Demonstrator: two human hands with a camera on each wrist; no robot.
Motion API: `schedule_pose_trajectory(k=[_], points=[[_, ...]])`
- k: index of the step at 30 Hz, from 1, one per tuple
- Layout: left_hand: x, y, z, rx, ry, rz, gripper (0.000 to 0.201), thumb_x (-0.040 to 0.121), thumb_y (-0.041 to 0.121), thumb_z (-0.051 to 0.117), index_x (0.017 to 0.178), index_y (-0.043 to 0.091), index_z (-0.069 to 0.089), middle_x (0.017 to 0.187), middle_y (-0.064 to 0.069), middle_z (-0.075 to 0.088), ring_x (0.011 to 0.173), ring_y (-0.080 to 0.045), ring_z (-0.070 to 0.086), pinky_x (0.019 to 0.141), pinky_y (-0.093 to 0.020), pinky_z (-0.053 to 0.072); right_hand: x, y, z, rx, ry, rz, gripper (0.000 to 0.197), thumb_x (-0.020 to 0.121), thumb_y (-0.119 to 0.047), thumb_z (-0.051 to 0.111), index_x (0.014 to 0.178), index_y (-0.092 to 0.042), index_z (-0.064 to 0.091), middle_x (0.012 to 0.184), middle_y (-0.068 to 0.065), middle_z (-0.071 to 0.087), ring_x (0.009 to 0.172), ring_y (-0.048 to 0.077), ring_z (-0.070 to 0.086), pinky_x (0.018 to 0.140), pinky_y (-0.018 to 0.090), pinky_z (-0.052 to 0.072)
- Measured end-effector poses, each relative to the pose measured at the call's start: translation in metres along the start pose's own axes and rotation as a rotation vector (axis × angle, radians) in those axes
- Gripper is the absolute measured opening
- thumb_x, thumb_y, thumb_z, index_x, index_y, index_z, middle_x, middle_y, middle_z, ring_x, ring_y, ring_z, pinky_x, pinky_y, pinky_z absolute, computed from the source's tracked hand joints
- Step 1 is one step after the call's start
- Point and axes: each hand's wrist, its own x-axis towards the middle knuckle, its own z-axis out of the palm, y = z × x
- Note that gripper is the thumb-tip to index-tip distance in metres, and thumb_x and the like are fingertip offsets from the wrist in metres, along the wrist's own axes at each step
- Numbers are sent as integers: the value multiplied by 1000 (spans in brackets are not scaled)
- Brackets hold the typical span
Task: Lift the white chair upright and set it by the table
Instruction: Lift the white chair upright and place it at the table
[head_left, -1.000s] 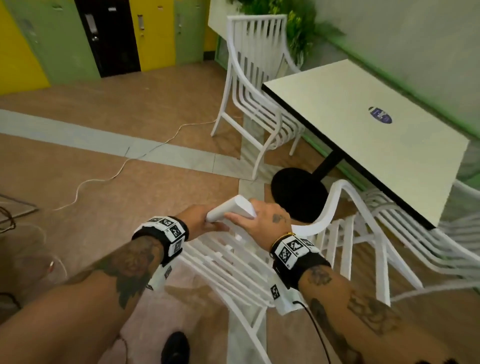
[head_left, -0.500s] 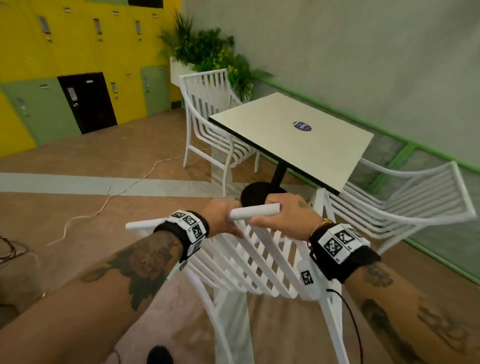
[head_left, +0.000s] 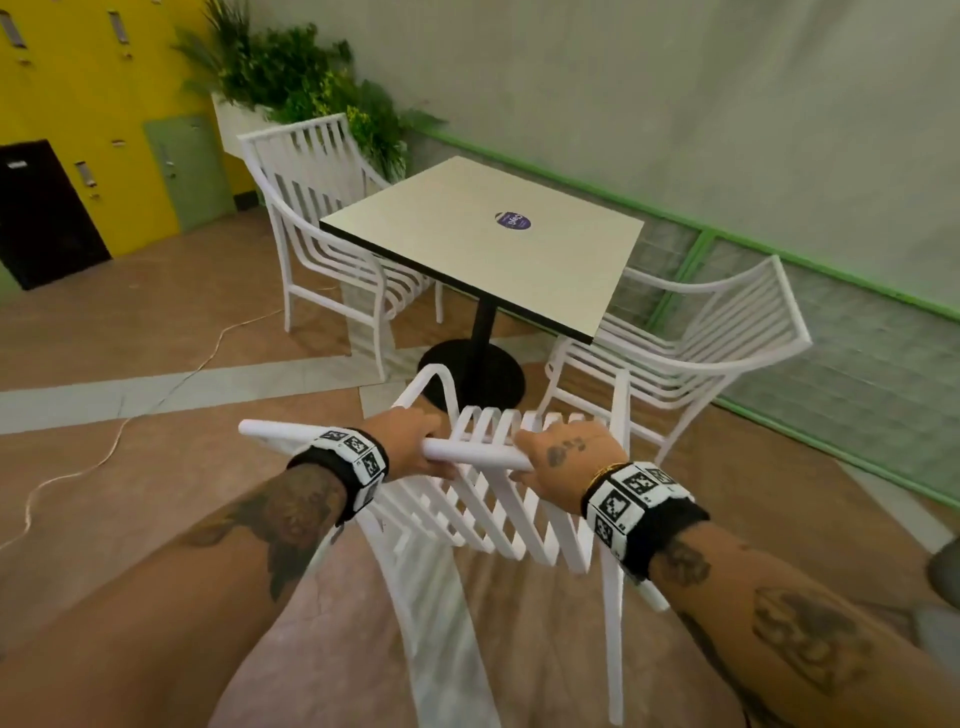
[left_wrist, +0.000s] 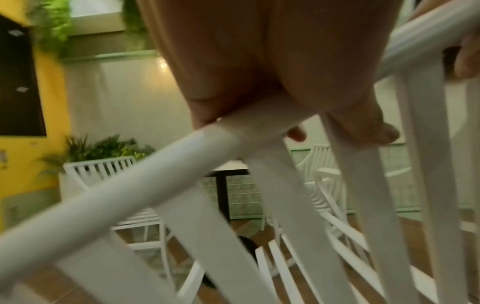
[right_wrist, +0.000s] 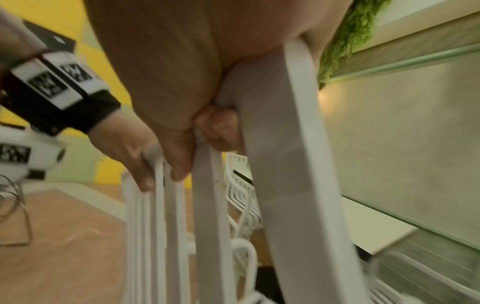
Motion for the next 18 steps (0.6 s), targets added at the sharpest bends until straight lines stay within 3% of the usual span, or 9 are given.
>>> schedule_pose_trajectory(k=[3,6,8,12,18], points=[[3,-9,8,126,-37,43,36,79,55,63,84,22,51,83,0,46,77,-21,47,70,-34,39,3,7,17,31,3,12,24,98,-40,47,114,-24,54,82,2,66,64,23,54,61,30,47],[1,-15,27,201,-49,88,37,84,52,57,102,20,53,102,-7,55,90,-26,50,82,-40,44,4,6,41,56,-12,-2,22,97,-40,47,112,-25,51,81,-1,67,64,21,59,63,29,49],[-2,-17,37,252,-42,86,36,86,51,54,108,22,51,111,-6,54,100,-29,50,87,-45,46,3,5,58,74,-3,-3,22,97,-40,48,114,-26,49,80,-3,66,64,19,60,62,28,48],[-12,-17,45,321,-53,32,37,88,47,53,115,21,48,117,-9,52,106,-30,52,84,-45,47,5,-6,89,149,-22,4,24,98,-42,45,116,-27,47,88,0,69,64,22,55,62,28,46],[-36,-29,54,288,-87,-26,35,91,35,52,122,20,46,125,-9,50,112,-32,51,94,-45,41,1,-38,133,283,-72,50,29,100,-46,41,121,-27,47,96,2,70,80,25,67,68,31,54]])
